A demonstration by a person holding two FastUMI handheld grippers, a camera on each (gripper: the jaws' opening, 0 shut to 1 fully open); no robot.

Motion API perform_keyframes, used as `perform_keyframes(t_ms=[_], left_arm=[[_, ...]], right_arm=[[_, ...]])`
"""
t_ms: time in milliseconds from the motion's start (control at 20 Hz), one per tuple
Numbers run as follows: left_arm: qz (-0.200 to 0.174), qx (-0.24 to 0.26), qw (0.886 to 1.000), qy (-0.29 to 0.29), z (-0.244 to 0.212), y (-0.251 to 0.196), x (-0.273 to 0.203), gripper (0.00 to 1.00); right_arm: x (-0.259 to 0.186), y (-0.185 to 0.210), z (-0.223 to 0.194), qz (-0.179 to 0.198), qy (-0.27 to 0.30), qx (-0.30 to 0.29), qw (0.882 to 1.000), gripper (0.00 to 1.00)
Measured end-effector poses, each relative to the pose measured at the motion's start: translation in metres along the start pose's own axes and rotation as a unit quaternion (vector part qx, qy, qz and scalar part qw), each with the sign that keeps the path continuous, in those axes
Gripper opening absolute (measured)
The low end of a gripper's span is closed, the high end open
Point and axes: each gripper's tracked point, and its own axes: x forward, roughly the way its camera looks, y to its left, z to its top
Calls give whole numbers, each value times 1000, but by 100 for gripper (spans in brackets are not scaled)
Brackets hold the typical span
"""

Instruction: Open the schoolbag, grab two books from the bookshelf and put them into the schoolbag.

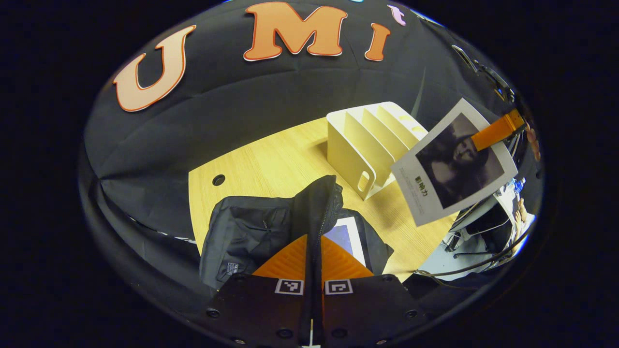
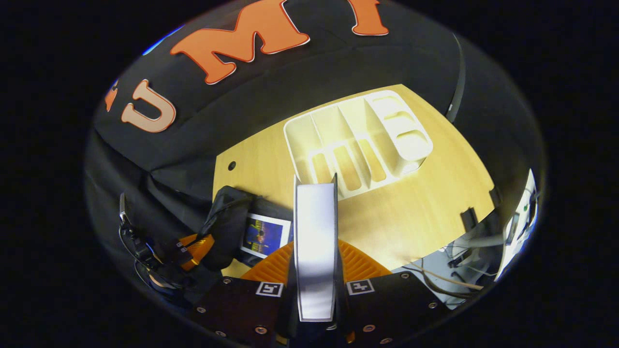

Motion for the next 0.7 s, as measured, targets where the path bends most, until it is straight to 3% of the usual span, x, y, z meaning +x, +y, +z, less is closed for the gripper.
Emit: perform_keyframes(t_ms=[250, 500, 550, 600, 650, 700], left_arm=[[-4, 5, 1000, -11, 7, 3, -7, 2], [7, -4, 1000, -15, 13, 11, -10, 2], [6, -9, 1000, -16, 14, 11, -12, 10], [4, -13, 1000, -17, 14, 11, -12, 2], [7, -16, 1000, -18, 15, 12, -13, 2], [10, -18, 1000, -19, 17, 13, -12, 10]], right_arm=[[18, 37, -39, 61, 12, 21, 998, 33], [60, 70, -46, 130, 20, 36, 991, 33], [67, 75, -48, 144, 22, 35, 989, 33], [76, 84, -48, 161, 23, 36, 986, 33], [85, 91, -49, 179, 27, 39, 983, 33], [95, 98, -52, 196, 33, 45, 979, 33]])
